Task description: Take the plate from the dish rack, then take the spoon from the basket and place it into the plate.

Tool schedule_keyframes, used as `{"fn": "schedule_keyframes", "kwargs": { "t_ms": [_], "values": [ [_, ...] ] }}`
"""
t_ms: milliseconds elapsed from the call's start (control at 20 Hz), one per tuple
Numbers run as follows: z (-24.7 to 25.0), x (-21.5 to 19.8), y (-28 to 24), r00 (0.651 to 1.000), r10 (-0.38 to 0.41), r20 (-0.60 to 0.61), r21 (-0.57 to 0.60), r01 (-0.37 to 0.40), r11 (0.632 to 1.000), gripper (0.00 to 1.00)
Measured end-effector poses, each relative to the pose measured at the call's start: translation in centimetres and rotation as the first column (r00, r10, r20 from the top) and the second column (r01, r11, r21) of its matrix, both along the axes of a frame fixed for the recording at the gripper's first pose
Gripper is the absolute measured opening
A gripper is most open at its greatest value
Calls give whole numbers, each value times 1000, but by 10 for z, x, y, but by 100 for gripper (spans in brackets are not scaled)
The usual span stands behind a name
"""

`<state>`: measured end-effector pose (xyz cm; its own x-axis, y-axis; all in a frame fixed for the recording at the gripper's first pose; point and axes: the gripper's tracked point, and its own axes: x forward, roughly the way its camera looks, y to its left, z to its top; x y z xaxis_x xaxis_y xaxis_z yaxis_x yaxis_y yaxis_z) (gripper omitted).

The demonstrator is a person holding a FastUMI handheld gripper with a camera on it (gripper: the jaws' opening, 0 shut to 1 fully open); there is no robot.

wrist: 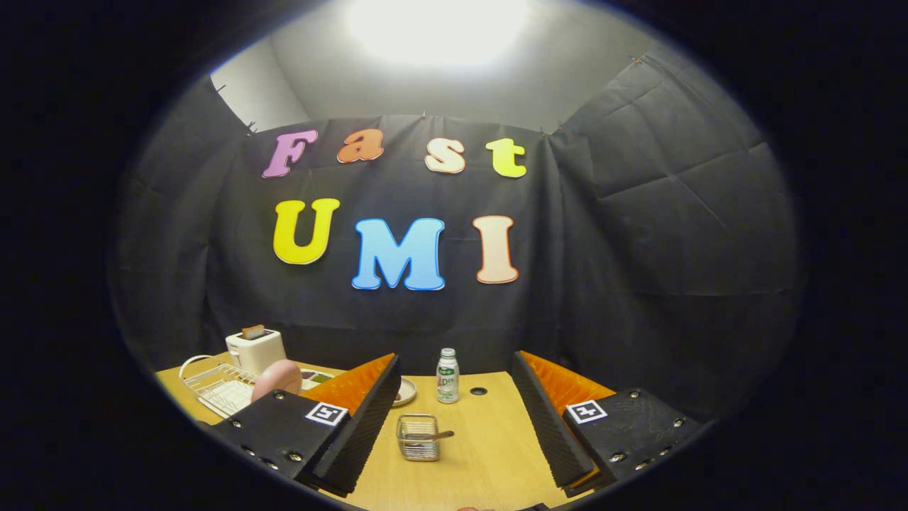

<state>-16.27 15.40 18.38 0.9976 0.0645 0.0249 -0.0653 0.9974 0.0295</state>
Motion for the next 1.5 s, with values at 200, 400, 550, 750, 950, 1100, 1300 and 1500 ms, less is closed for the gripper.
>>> {"fn": "schedule_keyframes", "kwargs": {
  "t_ms": [200,400,550,750,950,1100,1300,1500],
  "values": [
    [4,11,61,990,135,-32,7,-134,991,96],
    [-13,25,131,946,291,-144,-25,-297,955,97],
    [-26,38,178,895,384,-226,17,-390,920,97],
    [-51,61,231,821,457,-344,49,-470,881,97],
    [-75,92,259,764,458,-454,57,-488,871,97],
    [-111,108,276,681,440,-585,65,-501,863,97],
    [-142,117,294,543,434,-719,133,-505,853,97],
    [-162,132,308,474,405,-782,126,-517,847,97]
  ]
}}
